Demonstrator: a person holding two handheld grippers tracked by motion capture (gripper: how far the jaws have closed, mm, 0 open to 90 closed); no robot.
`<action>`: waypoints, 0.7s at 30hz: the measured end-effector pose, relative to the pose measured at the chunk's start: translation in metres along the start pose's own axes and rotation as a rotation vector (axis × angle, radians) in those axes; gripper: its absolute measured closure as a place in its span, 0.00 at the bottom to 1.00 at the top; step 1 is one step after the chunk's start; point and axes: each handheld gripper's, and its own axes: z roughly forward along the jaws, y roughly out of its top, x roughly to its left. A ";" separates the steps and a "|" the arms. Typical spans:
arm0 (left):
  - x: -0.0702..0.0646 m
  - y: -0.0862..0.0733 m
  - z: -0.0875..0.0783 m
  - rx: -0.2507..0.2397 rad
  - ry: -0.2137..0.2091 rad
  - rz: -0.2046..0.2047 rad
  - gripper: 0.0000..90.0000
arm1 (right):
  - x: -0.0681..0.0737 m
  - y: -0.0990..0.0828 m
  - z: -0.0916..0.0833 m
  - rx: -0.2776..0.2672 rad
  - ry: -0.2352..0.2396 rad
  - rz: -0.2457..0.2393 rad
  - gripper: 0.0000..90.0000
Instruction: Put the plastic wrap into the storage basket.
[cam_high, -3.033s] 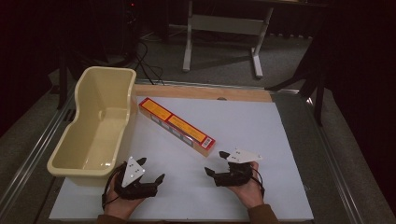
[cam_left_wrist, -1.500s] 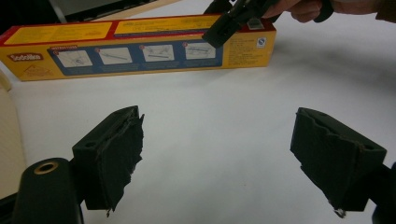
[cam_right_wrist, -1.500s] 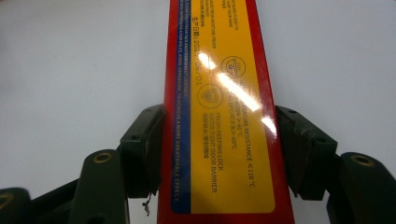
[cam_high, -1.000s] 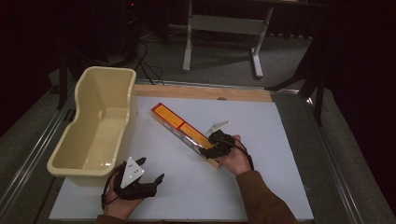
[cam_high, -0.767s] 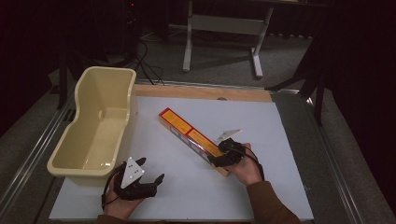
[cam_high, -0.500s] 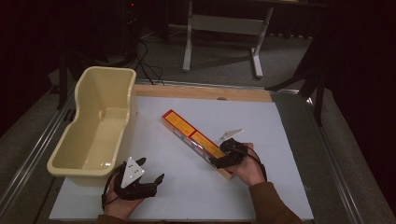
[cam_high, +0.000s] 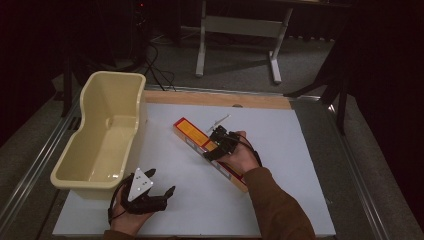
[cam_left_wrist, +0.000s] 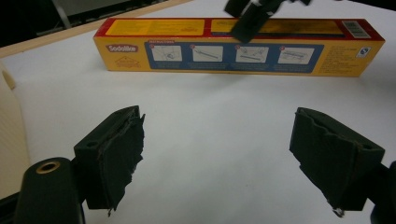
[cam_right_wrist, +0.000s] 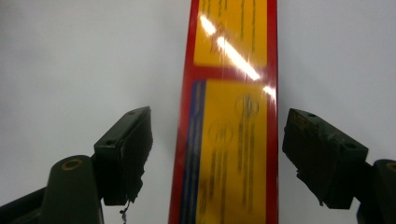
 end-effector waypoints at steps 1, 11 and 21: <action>0.000 0.000 0.000 0.000 0.002 -0.001 0.19 | -0.001 0.004 0.003 0.011 0.000 -0.004 0.27; 0.001 0.000 0.000 -0.002 -0.006 -0.006 0.20 | -0.005 0.033 0.032 0.143 0.003 -0.027 0.36; 0.002 -0.001 0.000 0.002 -0.012 -0.011 0.20 | -0.004 0.047 0.056 0.314 -0.019 -0.047 0.39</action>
